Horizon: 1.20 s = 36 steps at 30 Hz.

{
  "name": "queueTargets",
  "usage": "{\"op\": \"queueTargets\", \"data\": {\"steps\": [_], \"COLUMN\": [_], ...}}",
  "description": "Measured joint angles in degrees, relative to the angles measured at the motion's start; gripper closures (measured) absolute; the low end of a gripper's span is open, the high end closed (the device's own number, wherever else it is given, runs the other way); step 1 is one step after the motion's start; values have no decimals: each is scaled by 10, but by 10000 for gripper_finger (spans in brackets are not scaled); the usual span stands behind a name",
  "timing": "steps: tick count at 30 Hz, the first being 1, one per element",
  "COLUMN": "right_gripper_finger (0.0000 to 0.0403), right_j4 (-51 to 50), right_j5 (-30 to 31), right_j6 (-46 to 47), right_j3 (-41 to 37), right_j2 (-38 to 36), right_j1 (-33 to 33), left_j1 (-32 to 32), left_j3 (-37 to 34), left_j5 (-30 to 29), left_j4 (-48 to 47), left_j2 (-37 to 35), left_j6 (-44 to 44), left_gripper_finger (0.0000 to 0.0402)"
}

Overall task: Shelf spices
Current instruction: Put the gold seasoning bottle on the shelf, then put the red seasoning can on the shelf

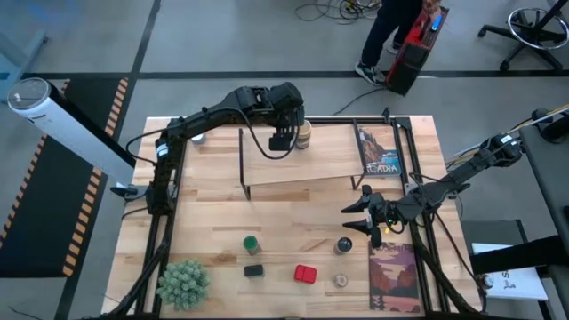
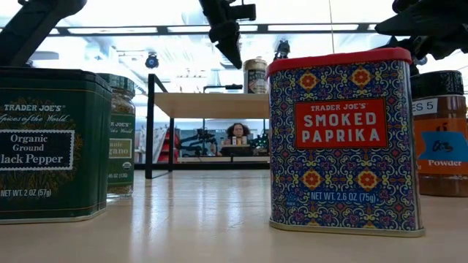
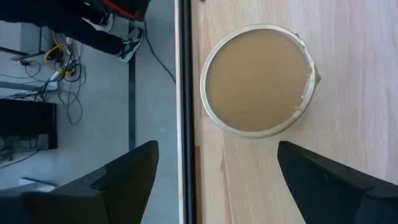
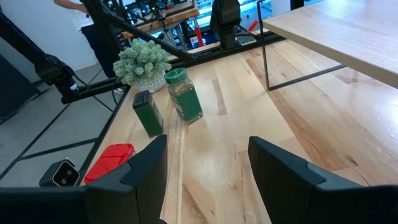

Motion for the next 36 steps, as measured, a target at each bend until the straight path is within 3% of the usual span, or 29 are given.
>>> {"op": "queueTargets", "data": {"steps": [8, 13, 29, 36], "right_gripper_finger": [204, 204, 204, 204], "right_j4": [0, 0, 0, 0], "right_j5": [0, 0, -5, -4], "right_j6": [-1, -1, -1, -1], "right_j3": [0, 0, 0, 0], "right_j2": [0, 0, 0, 0], "right_j1": [0, 0, 7, 9], "left_j1": [-17, -38, -177, -229], "left_j3": [0, 0, 0, 0], "left_j5": [-1, 51, 64, 125], "left_j4": [-2, -16, -33, -22], "left_j2": [-24, -37, -37, -36], "left_j6": [-25, -81, -180, -248], "left_gripper_finger": [94, 99, 96, 105]}}
